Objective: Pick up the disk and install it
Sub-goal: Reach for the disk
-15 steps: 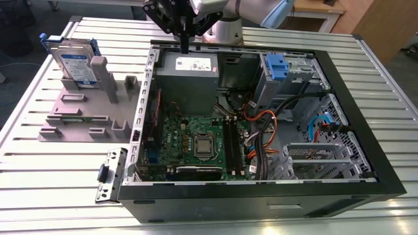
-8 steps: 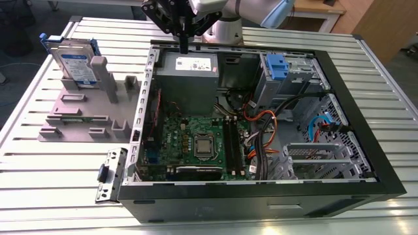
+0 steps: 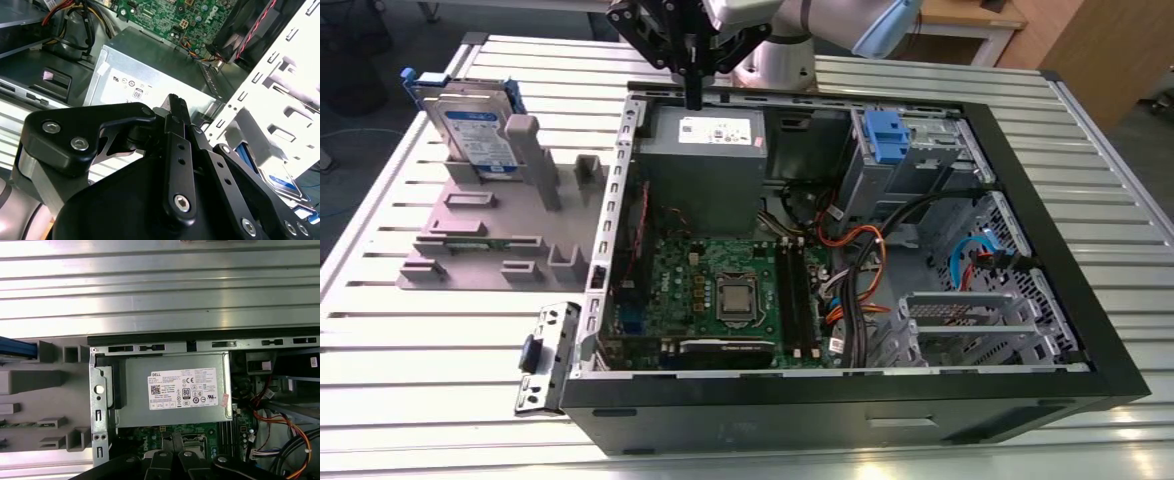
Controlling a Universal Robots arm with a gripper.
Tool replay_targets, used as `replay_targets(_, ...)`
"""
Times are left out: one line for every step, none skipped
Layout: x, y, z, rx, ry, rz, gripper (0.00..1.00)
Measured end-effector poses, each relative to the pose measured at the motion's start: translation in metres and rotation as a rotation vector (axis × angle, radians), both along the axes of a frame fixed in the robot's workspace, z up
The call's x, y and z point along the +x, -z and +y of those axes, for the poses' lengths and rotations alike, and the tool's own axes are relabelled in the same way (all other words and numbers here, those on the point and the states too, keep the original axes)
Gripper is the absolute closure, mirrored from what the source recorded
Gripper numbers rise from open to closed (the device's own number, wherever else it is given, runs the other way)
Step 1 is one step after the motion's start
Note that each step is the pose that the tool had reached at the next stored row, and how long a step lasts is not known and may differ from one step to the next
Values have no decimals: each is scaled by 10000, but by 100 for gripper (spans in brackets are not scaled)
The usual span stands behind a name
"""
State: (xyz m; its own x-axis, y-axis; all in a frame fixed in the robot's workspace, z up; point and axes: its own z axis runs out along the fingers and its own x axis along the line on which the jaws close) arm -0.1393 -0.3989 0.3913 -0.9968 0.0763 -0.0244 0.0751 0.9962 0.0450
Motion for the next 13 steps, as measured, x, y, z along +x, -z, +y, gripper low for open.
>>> replay_targets(-2,0,0,0,0,1,90)
replay_targets(-4,0,0,0,-1,0,90)
replay_targets(-6,1,0,0,-1,0,90)
replay_targets(-8,1,0,0,0,1,90)
replay_targets(-10,1,0,0,-1,0,90)
replay_targets(-13,2,0,0,0,0,90)
replay_targets(-14,2,0,0,0,0,90)
replay_targets(-17,2,0,0,0,1,90)
replay_targets(-19,2,0,0,0,0,90)
replay_targets(-23,2,0,0,0,0,90)
replay_targets(-26,2,0,0,0,0,90)
replay_targets(-29,2,0,-1,-1,1,90)
replay_targets(-32,3,0,0,-1,1,90)
